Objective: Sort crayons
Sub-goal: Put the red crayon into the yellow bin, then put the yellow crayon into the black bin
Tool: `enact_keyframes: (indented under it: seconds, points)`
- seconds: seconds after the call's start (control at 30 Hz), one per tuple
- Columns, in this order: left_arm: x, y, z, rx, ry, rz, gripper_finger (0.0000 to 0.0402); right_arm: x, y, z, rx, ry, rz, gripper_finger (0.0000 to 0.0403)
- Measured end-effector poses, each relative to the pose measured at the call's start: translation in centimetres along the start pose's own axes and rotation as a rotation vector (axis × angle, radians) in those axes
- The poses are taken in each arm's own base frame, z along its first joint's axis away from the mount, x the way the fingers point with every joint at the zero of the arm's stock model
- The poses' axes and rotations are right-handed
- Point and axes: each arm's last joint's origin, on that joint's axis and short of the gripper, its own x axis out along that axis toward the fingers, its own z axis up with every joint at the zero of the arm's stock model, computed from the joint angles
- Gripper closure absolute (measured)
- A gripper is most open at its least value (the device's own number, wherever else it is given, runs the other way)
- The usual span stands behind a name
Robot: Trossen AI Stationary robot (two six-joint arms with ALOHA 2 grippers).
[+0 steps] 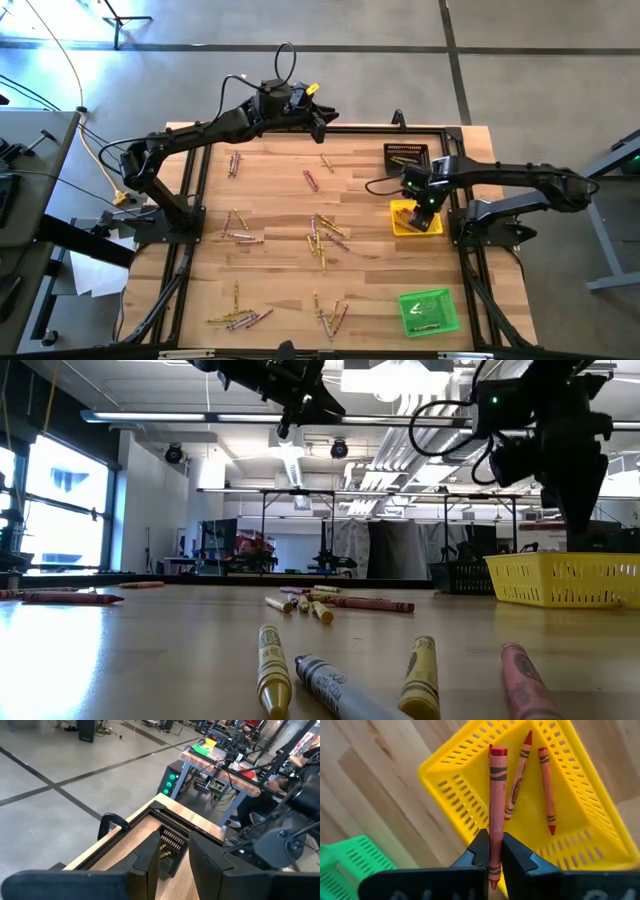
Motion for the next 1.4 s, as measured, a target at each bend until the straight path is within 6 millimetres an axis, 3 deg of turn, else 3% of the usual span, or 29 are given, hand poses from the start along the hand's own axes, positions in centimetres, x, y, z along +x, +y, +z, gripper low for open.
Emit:
enact_keyframes:
  seconds: [0.23, 0.43, 0.57, 0.73, 0.87, 1.0, 1.17, 1.4]
  points:
    - [-0.1, 0.1, -0.3, -0.004, 0.04, 0.001, 0.0314, 1.1, -0.4, -0.2, 0.074, 0.001, -0.005, 0.0319]
    - [-1.0, 1.3, -1.9, -0.026, 0.252, 0.063, 0.0314, 1.0, -0.4, -0.2, 0.07, -0.003, -0.008, 0.0284]
    - [-3.1, 2.9, -4.2, 0.023, 0.566, 0.214, 0.0314, 1.0, -0.4, -0.2, 0.036, -0.009, -0.023, 0.0281]
    - [-6.5, 4.9, -7.5, 0.1, 0.976, 0.585, 0.0314, 1.0, -0.7, -0.1, -0.015, -0.042, -0.111, 0.028]
    - [-8.1, 6.1, -10.3, 0.041, 1.137, 0.794, 0.0314, 0.9, -0.8, 0.2, -0.023, -0.077, -0.158, 0.028]
    - [-8.8, 6.9, -13.5, -0.082, 1.225, 0.85, 0.0314, 0.9, -1.1, 0.4, 0.012, -0.097, -0.158, 0.028]
    - [-10.0, 6.1, -17.4, -0.188, 1.372, 0.803, 0.0314, 0.7, -1.6, 0.5, 0.05, -0.103, -0.159, 0.028]
    - [-12.2, 3.4, -19.3, -0.326, 1.35, 0.822, 0.0314, 0.5, -2.2, 0.7, 0.031, -0.106, -0.157, 0.0279]
